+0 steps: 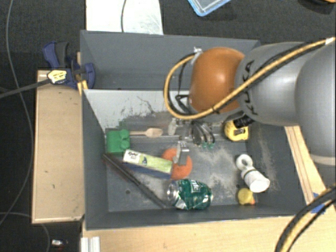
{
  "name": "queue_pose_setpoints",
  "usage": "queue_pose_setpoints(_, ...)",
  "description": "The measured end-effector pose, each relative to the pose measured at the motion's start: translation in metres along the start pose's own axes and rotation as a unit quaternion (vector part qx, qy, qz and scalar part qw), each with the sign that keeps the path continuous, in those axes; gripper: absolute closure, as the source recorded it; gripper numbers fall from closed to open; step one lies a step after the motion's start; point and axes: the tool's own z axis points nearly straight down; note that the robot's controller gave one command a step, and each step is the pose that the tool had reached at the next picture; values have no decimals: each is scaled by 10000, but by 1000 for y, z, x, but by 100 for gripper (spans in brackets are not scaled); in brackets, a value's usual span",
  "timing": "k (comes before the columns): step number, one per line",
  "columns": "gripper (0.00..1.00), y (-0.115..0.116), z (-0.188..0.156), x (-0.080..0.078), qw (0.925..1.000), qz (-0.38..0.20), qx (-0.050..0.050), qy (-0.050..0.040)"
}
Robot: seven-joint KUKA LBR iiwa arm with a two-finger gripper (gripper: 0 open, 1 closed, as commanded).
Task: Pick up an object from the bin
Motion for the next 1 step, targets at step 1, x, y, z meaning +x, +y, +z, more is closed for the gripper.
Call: queue_pose_setpoints(1,0,0,-4,-2,10000,7,-2,-31)
